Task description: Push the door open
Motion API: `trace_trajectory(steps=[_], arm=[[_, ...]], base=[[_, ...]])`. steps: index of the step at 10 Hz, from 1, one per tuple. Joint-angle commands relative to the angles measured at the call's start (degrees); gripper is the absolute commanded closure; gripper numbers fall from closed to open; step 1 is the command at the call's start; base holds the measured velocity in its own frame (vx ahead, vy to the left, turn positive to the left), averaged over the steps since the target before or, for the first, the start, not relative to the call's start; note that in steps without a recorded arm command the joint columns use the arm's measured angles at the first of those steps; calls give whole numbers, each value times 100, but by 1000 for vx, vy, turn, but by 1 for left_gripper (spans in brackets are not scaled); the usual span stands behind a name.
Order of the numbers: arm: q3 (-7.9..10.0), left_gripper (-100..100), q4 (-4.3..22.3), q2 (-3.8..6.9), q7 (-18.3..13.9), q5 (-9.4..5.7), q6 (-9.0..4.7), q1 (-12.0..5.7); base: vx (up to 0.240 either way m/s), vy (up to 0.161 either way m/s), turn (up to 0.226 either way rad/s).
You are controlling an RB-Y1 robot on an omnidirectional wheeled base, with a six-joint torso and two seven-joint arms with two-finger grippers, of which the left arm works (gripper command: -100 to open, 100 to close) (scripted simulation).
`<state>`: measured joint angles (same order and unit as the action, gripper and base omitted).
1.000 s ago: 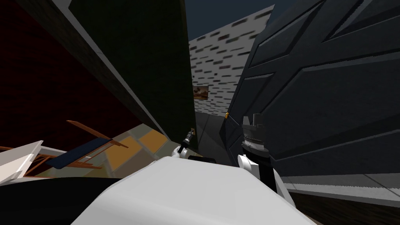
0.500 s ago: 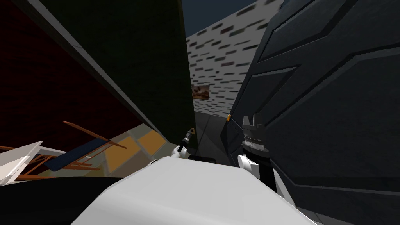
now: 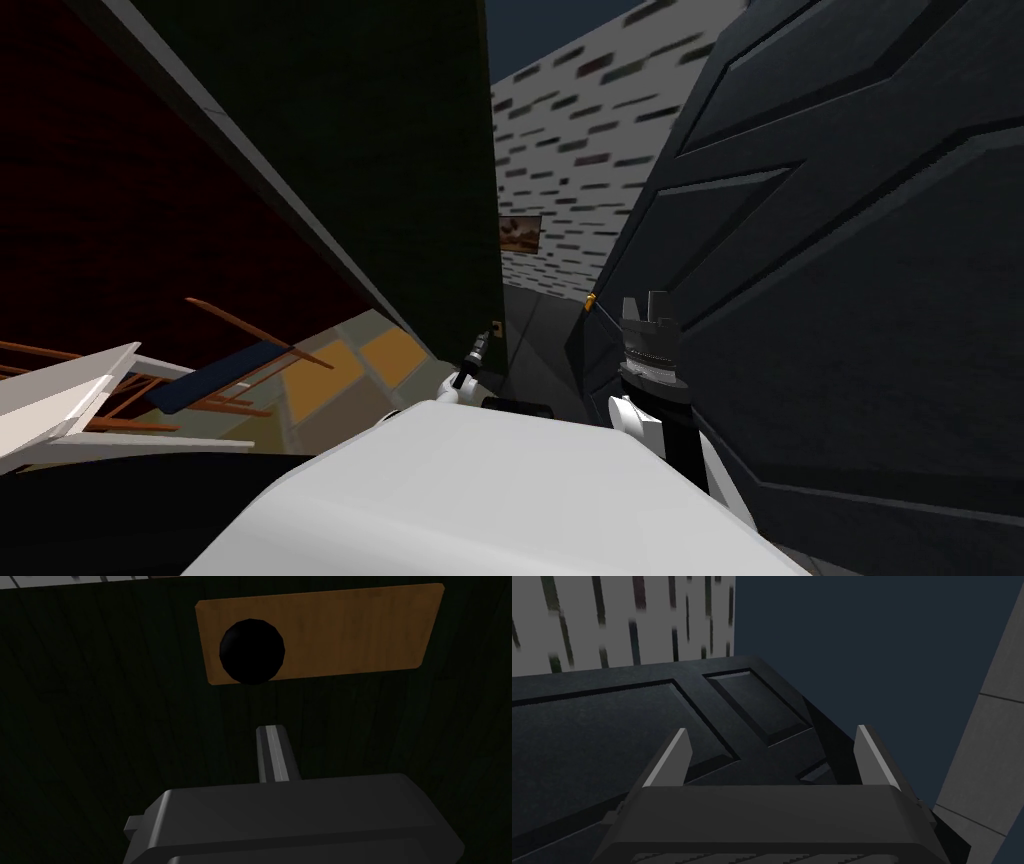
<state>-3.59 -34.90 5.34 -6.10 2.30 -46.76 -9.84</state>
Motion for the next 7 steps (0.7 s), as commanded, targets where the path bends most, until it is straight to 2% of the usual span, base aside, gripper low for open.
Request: trace_trajectory(steps=[1, 3, 4, 5, 7], arm=[[21, -100, 3, -24, -1, -23, 15, 0], [60, -100, -20, -77, -3, -64, 60, 9], [49, -100, -5, -61, -2, -52, 40, 3], [66, -100, 5, -58, 15, -60, 13, 18], [84, -100, 16, -56, 35, -66, -25, 31]], base=[[-249, -100, 46], [-268, -98, 96], [-125, -36, 19], [71, -13, -30], [201, -30, -21]])
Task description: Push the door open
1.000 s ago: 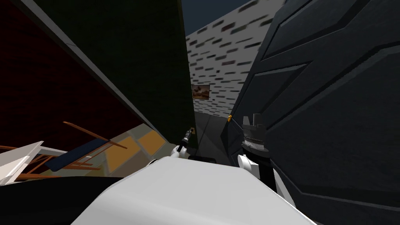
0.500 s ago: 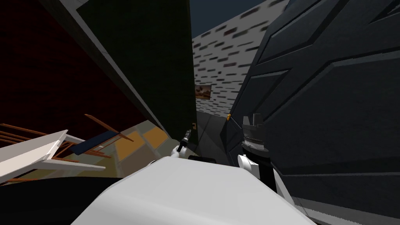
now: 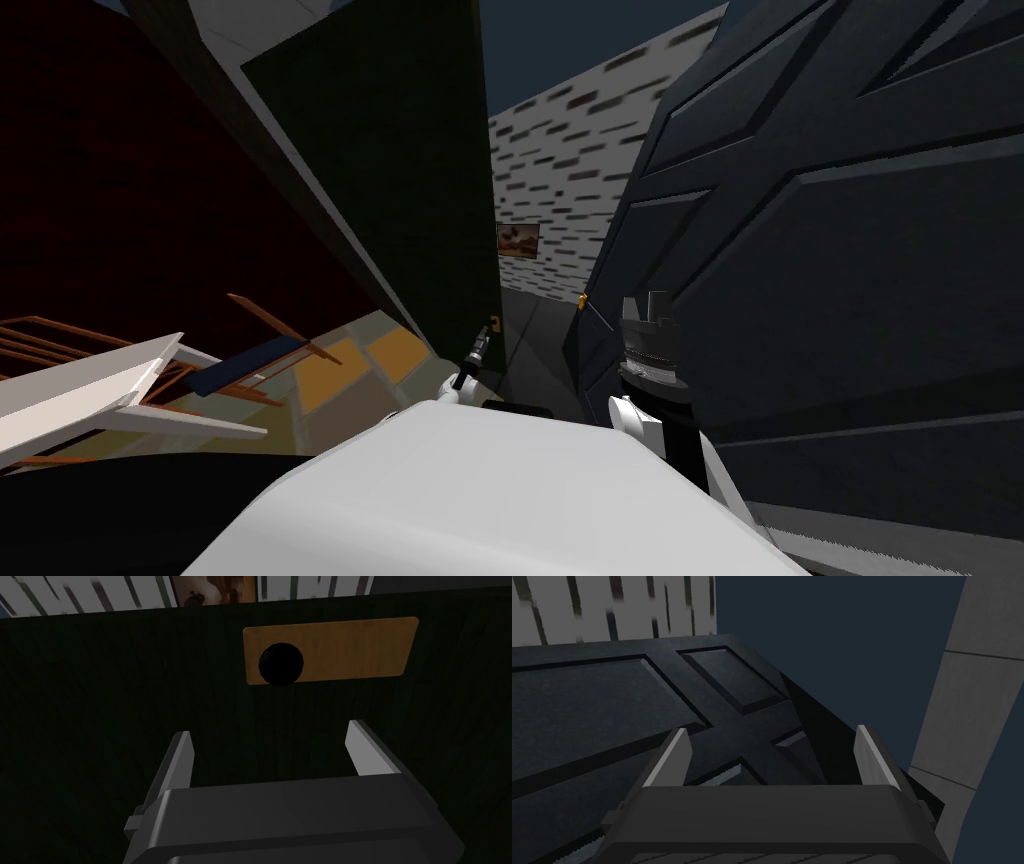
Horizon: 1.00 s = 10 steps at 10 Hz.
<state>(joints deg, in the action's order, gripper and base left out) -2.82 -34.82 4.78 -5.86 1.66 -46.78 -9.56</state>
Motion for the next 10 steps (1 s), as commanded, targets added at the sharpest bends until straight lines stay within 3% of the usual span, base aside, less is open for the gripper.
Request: trace_trajectory(steps=[1, 6, 7, 10], arm=[[21, -100, 16, -2, 26, -8, -51, 13], [56, -100, 42, -26, 67, -21, -129, 47], [56, 100, 42, -26, 67, -21, -129, 47], [56, 100, 42, -26, 67, -21, -129, 47]], base=[[225, -22, -36], [180, -23, -17], [-16, -3, -4], [-19, 2, -4]])
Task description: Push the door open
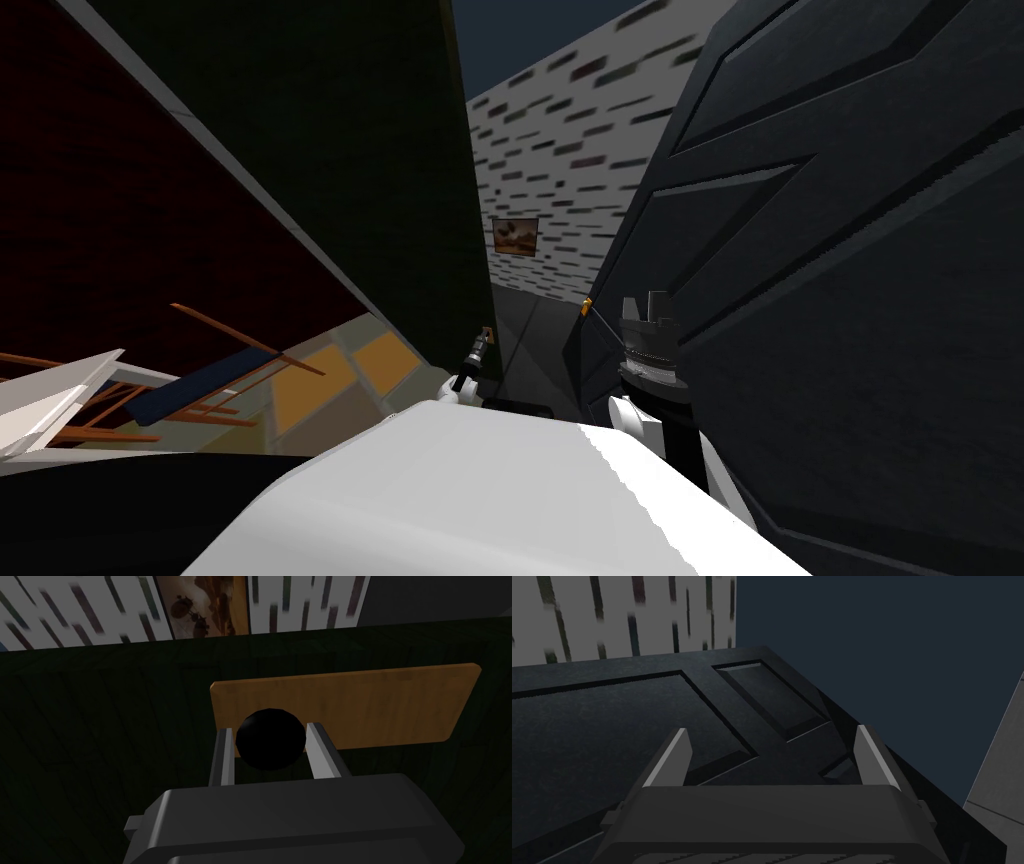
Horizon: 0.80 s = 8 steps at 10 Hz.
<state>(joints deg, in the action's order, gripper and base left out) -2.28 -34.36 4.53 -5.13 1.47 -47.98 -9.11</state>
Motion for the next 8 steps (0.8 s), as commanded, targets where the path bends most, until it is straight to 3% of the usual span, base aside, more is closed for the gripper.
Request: trace_trajectory(steps=[1, 8], arm=[[2, 100, -4, -1, -5, -3, -9, 1], [172, 100, 9, 61, 163, -92, 17, -19]], base=[[-5, 0, 3], [110, -25, 30]])
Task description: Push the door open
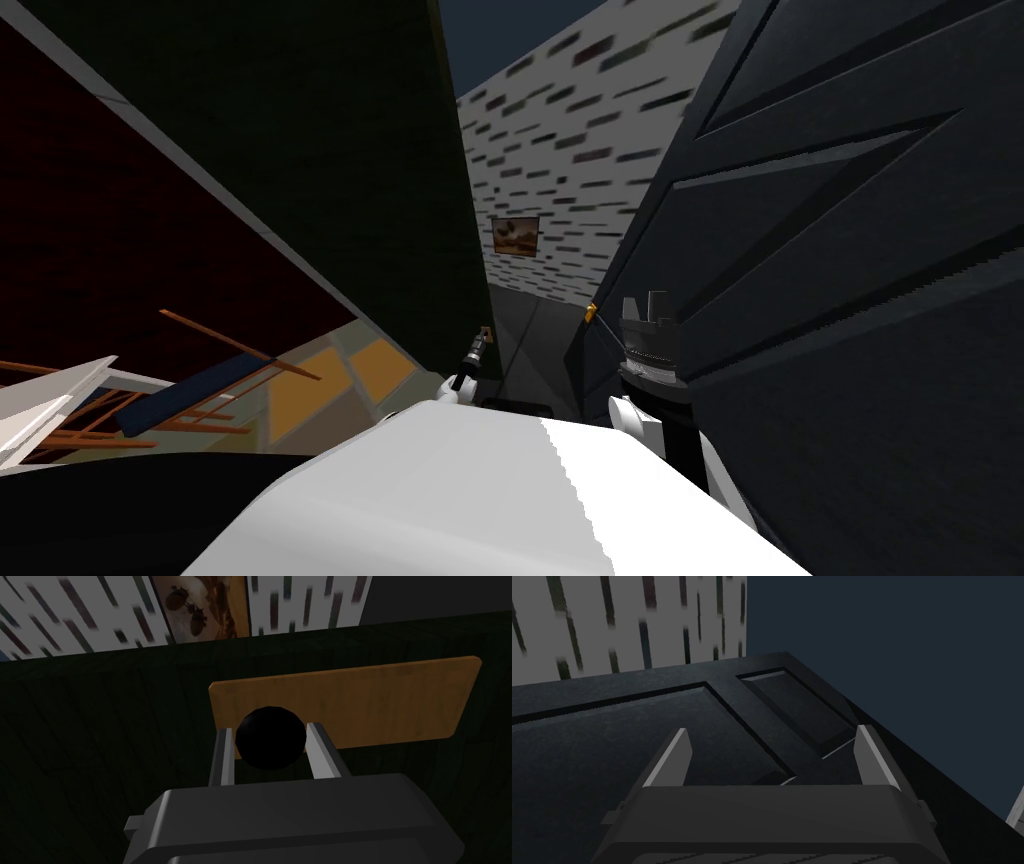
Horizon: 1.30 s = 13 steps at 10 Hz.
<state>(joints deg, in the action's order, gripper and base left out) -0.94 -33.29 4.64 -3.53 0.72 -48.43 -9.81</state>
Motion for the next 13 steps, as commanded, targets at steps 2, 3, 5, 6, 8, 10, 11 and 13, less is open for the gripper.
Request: trace_trajectory(steps=[2, 3, 5, 6, 8, 10, 11, 13], arm=[[180, 100, -94, 71, 138, -92, 73, 31], [233, 100, -92, 74, 188, -119, 77, 23], [196, -100, -356, 7, 189, -112, 216, 191], [196, -100, -356, 7, 189, -112, 216, 191], [186, -100, -372, -28, 165, -123, 257, 185], [174, -100, -392, -94, 134, -138, 309, 176], [168, -100, -402, -137, 119, -146, 334, 172], [192, -100, -344, -87, 141, -152, 271, 163]], base=[[165, -17, 93], [216, -15, 116], [101, -47, 77], [-168, -20, 9], [-208, -42, 22], [-252, -63, 43], [-257, -67, 35], [-6, -26, -16]])
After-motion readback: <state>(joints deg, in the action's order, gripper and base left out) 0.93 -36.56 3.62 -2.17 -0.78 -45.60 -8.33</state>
